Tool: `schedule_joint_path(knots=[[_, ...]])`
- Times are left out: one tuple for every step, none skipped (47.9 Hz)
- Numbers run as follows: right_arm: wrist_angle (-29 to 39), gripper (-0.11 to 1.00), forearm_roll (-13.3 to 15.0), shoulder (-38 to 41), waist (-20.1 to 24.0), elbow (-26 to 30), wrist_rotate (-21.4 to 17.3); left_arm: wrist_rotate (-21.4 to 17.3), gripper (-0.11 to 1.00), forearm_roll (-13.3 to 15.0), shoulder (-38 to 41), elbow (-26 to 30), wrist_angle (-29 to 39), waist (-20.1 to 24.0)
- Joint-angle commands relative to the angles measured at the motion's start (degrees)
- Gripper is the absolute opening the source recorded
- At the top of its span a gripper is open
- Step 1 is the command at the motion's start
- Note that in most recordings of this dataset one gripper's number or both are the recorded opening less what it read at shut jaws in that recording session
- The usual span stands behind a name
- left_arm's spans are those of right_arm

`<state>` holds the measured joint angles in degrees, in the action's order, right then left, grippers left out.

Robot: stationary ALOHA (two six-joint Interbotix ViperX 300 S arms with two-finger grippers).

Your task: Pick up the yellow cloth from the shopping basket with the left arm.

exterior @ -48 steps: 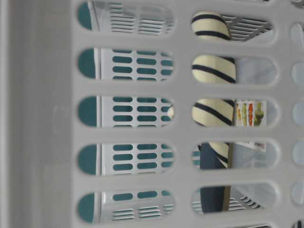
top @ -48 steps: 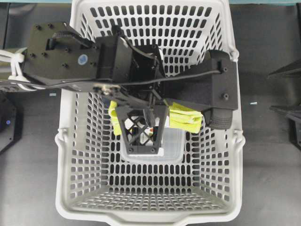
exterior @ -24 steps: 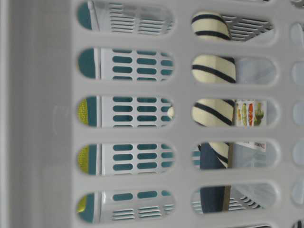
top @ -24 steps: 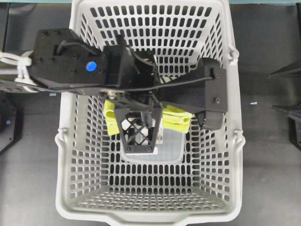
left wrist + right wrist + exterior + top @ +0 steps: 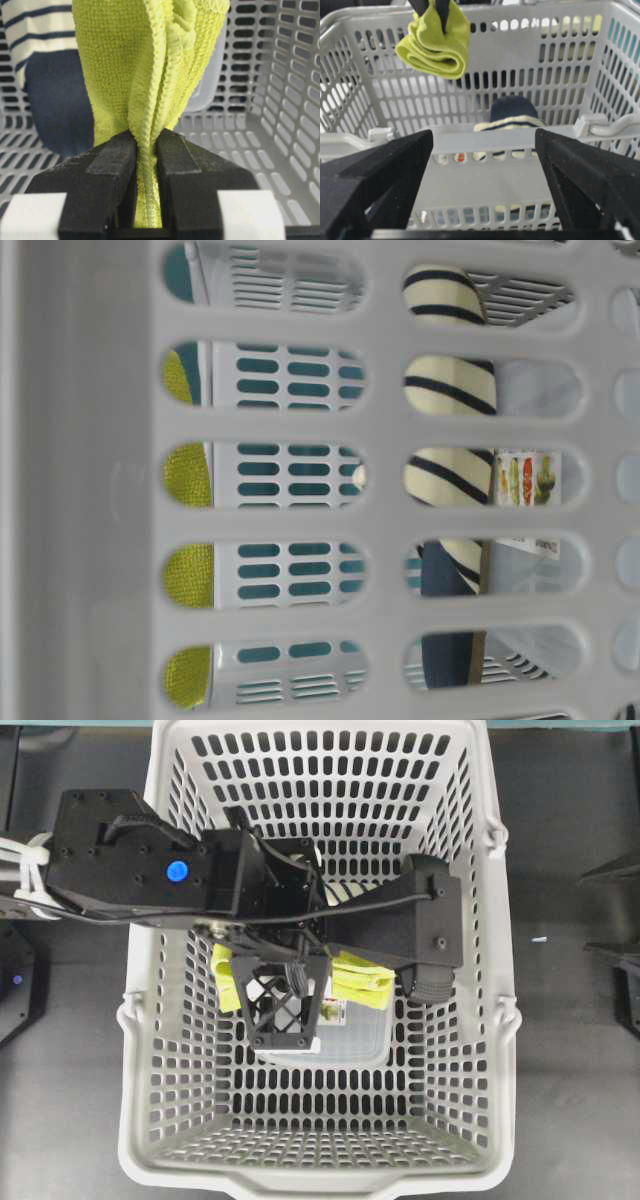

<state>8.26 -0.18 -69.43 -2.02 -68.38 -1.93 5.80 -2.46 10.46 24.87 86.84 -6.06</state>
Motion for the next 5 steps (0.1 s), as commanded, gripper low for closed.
schedule_joint_path(knots=[[0.53, 0.79, -0.09, 0.26, -0.26, 0.44, -0.09, -0.09, 0.08, -0.18, -2.20, 0.44, -0.26, 0.09], [0.79, 0.79, -0.09, 0.26, -0.35, 0.44, -0.09, -0.09, 0.08, -0.18, -2.20, 0.44, -0.26, 0.09], [0.97, 0.79, -0.09, 0.18, -0.44, 0.44, -0.09, 0.00, 0.08, -0.09, -2.20, 0.44, -0.35, 0.09], [1.14, 0.79, -0.09, 0.26, -0.44, 0.44, -0.09, 0.00, 0.08, -0.18, -2.20, 0.44, -0.35, 0.09], [1.23, 0.79, -0.09, 0.26, -0.44, 0.44, -0.09, 0.00, 0.08, -0.18, -2.20, 0.44, -0.35, 0.00]])
